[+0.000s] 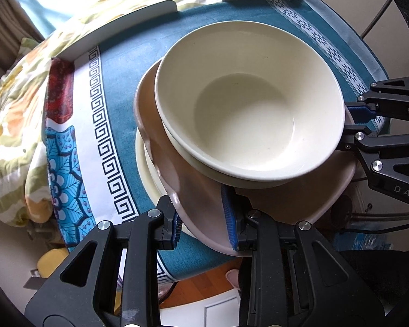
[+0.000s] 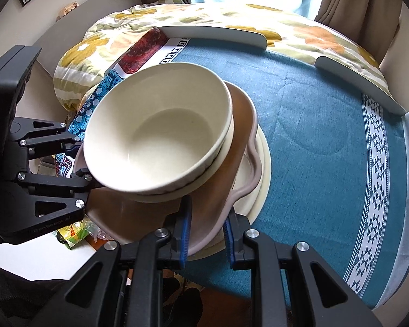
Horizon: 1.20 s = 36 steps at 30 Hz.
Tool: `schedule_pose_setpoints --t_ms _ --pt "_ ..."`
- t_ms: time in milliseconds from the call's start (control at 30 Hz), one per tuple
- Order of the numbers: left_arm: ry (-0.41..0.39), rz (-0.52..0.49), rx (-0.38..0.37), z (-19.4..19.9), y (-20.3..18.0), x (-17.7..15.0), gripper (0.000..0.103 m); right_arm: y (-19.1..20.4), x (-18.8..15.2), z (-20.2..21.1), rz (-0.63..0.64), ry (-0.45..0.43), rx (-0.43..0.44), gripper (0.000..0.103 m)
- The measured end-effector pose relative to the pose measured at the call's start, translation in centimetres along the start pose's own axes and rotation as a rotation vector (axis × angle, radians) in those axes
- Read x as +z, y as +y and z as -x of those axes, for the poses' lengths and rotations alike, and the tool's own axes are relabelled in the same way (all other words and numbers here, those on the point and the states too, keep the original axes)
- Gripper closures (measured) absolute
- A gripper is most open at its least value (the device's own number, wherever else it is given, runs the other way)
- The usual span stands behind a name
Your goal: Organize plates and bowls
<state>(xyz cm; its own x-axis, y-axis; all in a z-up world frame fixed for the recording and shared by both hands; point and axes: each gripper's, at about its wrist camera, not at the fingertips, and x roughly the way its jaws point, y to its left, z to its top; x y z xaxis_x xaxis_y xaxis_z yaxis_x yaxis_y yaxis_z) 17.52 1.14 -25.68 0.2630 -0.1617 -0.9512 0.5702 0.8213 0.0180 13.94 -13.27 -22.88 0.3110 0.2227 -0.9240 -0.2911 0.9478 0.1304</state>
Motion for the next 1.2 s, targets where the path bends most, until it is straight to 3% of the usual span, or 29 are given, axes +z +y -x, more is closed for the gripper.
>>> schedule_pose_setpoints --t_ms 267,767,900,1033,1200 --pt "0.029 0.031 0.003 -0.2 0.0 0.3 0.080 -0.2 0.1 0.1 -0.005 0.020 0.002 0.083" --pt "0.097 0.030 0.024 -0.5 -0.6 0.9 0.070 -0.5 0.5 -0.2 -0.050 0.085 0.015 0.083" --pt "0.101 0.016 0.036 -0.1 -0.9 0.9 0.062 -0.5 0.5 -0.2 -0.056 0.088 0.011 0.083" --pt "0.099 0.012 0.041 0.5 -0.9 1.0 0.043 -0.7 0.6 -0.1 -0.073 0.097 0.014 0.083" --pt "0.094 0.007 0.031 1.7 -1.3 1.2 0.041 -0.9 0.8 0.6 -0.108 0.119 0.005 0.083"
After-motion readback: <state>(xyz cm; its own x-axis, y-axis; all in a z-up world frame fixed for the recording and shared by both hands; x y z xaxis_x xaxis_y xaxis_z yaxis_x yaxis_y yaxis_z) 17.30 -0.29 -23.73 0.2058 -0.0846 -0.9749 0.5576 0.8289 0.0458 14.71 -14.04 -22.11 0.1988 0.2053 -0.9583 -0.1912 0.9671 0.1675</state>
